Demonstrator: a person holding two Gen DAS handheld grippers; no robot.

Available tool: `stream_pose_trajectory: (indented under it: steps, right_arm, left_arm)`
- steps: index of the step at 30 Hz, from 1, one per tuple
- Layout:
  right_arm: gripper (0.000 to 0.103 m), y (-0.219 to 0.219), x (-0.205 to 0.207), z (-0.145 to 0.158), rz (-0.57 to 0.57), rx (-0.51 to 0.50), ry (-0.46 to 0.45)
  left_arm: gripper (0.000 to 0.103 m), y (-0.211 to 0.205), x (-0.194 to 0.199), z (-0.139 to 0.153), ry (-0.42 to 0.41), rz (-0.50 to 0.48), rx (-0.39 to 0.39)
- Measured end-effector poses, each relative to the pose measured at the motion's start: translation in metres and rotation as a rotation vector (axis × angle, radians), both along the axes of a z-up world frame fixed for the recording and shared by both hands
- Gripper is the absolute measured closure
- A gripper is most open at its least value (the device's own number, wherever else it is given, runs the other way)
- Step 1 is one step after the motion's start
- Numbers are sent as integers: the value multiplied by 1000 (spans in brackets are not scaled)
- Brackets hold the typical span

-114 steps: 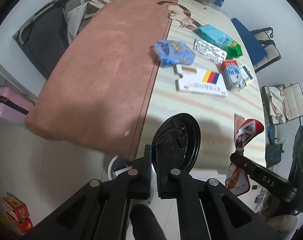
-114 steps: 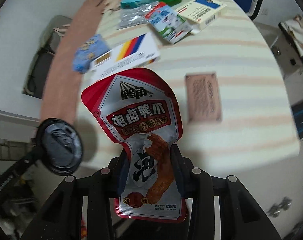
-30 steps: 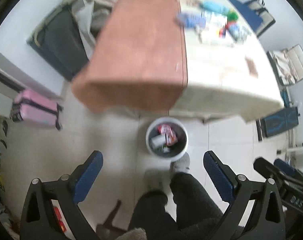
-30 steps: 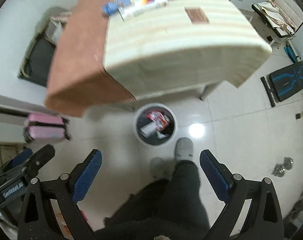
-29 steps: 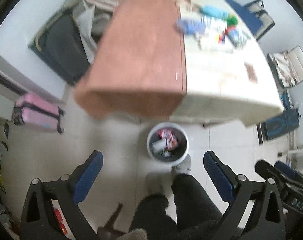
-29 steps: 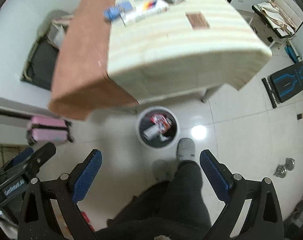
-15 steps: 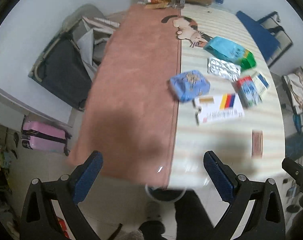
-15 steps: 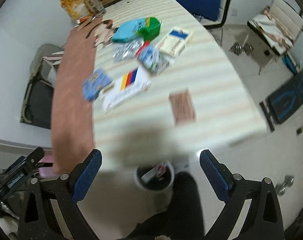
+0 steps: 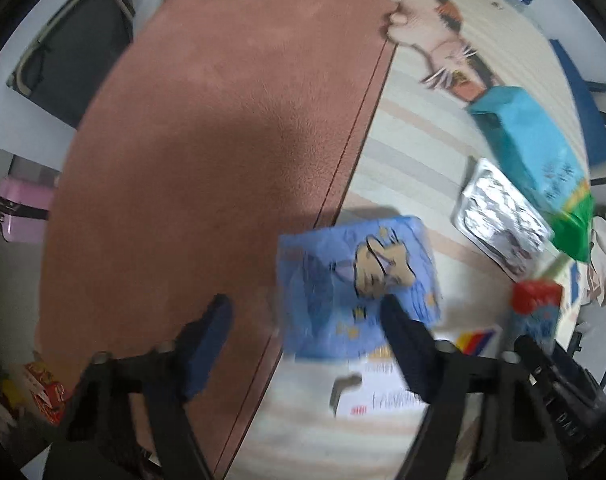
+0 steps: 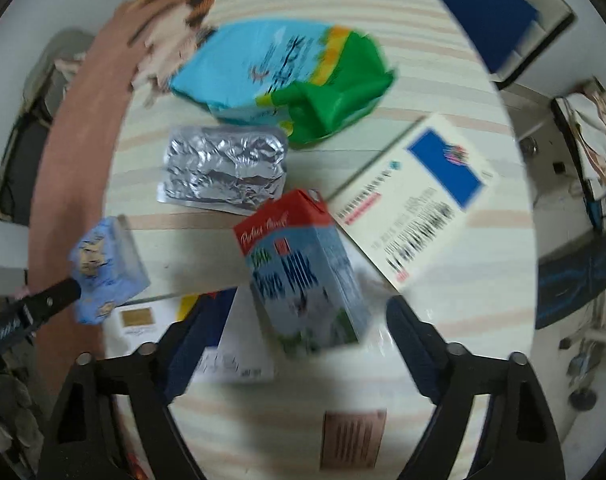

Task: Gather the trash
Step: 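Grasp the blue candy packet with the left tool while the right tool grasps the Pure Milk carton, then carry the blue packet and milk carton to the bin and open both tools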

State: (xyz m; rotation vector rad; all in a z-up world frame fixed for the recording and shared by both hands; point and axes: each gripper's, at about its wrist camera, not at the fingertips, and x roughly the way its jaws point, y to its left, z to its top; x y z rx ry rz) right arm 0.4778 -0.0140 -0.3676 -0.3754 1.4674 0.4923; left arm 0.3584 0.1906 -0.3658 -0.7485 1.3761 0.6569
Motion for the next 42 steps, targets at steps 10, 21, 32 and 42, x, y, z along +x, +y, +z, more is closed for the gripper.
stream_pose_trajectory:
  steps: [10, 21, 32, 42]
  right_arm:
    - [45, 1, -6, 1, 5, 28, -10]
    - [45, -27, -55, 67, -42, 168, -53]
    - [46, -83, -182, 126, -114, 247, -113]
    - [46, -145, -326, 94, -211, 239, -41]
  left_arm:
    - [100, -4, -9, 9, -21, -49, 50]
    - [101, -35, -67, 93, -114, -122, 199]
    - [101, -75, -169, 132, -236, -229, 250]
    - [101, -125, -267, 83, -185, -325, 159]
